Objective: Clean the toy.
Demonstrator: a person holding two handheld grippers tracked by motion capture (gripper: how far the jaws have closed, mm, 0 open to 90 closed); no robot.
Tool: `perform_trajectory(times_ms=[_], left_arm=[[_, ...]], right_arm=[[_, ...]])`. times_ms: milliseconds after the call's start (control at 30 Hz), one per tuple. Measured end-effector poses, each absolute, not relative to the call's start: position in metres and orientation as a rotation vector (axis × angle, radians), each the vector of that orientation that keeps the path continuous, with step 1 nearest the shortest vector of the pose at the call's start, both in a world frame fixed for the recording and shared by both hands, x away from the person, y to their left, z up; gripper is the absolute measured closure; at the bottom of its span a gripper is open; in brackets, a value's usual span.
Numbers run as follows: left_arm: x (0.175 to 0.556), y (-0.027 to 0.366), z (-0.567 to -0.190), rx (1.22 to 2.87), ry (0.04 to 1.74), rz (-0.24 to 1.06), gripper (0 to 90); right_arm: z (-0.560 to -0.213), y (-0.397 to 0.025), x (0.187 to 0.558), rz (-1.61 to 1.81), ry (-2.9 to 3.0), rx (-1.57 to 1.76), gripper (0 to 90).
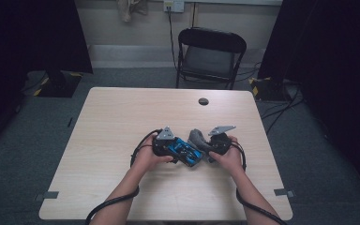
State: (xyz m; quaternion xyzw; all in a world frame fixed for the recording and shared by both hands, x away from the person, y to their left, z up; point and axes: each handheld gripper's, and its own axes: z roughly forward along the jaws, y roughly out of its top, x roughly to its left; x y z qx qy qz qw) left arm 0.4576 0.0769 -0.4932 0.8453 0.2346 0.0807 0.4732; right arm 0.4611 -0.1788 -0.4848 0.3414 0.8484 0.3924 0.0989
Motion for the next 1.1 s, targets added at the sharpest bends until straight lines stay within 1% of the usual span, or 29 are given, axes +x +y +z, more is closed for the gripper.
perform_trajectory(times_ms=[467,667,800,1100], left_arm=[[0.458,0.077,-0.493,2.073,0.575,0.200,18.1],[0.457,0.078,-0.494,2.061,0.572,0.202,18.4],[0.457,0.078,-0.494,2.067,0.571,0.204,18.4],[0.456,0.079,-0.495,2.047,0.566,0.205,18.9]], right_arm=[[-0.480,-0.197,0.448,1.100,2.533,1.018,75.2],[-0.465,-0.203,0.458,1.108,2.445,1.064,75.2],[-0.459,-0.195,0.472,1.113,2.442,1.049,75.2],[-0.453,-0.156,0.500,1.154,2.420,0.998,74.9]])
